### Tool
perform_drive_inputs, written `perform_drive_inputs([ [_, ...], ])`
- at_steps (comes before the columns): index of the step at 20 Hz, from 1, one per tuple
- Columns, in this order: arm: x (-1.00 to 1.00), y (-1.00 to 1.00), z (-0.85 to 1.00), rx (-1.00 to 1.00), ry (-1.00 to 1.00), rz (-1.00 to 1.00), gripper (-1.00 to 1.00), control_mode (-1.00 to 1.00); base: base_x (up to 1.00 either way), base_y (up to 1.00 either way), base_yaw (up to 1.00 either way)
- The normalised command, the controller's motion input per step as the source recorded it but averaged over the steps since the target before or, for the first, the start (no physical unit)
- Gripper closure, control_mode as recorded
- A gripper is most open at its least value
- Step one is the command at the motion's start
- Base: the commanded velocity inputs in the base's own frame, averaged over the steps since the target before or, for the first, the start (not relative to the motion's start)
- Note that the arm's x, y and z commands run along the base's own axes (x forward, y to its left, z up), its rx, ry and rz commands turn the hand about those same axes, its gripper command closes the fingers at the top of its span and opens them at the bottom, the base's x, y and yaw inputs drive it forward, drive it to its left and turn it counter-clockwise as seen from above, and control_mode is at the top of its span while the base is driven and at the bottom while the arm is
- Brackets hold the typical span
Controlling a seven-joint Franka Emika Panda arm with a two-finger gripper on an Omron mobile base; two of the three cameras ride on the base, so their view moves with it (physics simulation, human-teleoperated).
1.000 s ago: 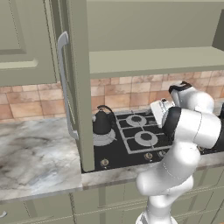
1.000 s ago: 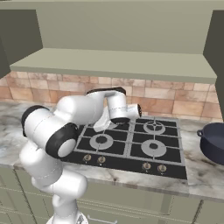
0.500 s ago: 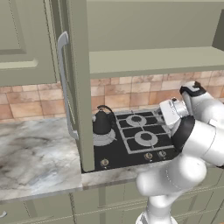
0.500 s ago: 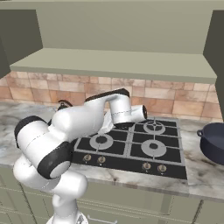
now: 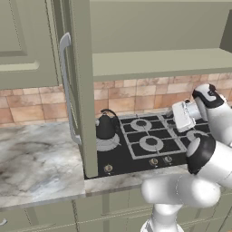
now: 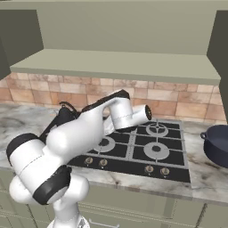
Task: Pick the kettle from the cabinet and place it on a stove burner. Then pick the pot from the counter and place it on another stove burner. Finally, turn both burners on.
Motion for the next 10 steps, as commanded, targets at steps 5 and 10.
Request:
perform_drive_inputs([
  [5,-0.15,0.0,0.0,-0.01,0.0,-0.13,-1.0,-1.0,0.0,0.0,0.0],
  [10,-0.23,0.0,0.01,-0.04,0.0,-0.16,-1.0,-1.0,0.0,0.0,0.0],
])
